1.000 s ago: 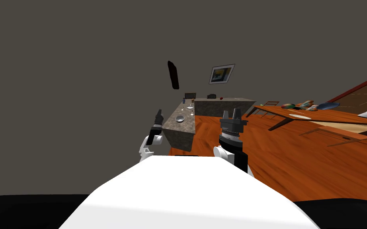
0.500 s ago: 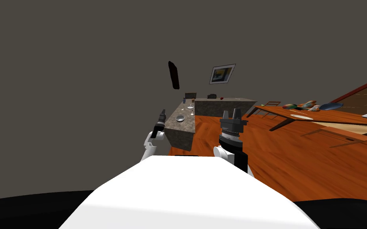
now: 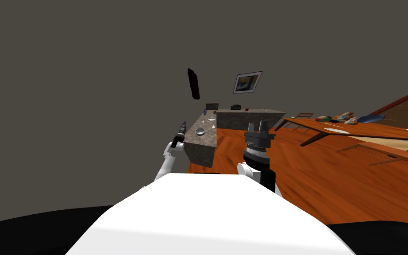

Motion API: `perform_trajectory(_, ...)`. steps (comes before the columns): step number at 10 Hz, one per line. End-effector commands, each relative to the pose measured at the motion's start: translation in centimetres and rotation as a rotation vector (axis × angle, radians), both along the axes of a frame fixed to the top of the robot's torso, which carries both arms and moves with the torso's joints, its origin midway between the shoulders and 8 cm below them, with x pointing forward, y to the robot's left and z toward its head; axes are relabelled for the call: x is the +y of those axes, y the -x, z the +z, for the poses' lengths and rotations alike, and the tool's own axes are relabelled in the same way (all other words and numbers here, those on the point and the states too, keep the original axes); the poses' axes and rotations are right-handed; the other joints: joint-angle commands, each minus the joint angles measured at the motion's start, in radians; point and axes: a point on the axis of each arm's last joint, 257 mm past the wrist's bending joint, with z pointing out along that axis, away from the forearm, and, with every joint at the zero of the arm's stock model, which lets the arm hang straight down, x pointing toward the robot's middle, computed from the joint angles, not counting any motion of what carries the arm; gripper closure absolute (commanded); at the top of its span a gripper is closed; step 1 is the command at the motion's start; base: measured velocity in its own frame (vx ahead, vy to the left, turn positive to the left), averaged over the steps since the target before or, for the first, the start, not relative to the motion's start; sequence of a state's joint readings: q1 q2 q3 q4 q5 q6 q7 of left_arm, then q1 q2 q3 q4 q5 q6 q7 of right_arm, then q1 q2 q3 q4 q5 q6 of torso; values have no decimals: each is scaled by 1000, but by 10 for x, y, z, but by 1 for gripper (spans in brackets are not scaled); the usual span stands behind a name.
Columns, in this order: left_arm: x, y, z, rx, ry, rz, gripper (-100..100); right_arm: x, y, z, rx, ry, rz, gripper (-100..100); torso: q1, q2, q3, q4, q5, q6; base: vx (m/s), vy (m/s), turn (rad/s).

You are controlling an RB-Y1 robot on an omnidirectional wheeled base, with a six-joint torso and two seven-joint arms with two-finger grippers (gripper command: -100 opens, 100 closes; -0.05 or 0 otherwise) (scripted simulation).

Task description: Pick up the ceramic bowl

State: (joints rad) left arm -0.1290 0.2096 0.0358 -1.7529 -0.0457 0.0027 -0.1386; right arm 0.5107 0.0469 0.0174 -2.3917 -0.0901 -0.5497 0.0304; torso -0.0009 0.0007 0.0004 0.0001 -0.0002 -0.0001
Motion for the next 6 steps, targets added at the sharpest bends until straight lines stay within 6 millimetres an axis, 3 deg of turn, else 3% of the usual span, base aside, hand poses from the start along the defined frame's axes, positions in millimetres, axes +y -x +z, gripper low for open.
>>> perform_trajectory(1, -1, -17, -9, 50, -16, 7, -100, 0, 0, 0, 0, 0, 0, 0, 0, 0, 0, 0, 0, 0, -21, -16, 15)
perform_trajectory(6, 1, -57, -33, 180, -39, 29, -100, 0, 0, 0, 0, 0, 0, 0, 0, -1, 0, 0, 0, 0, -11, -17, 12)
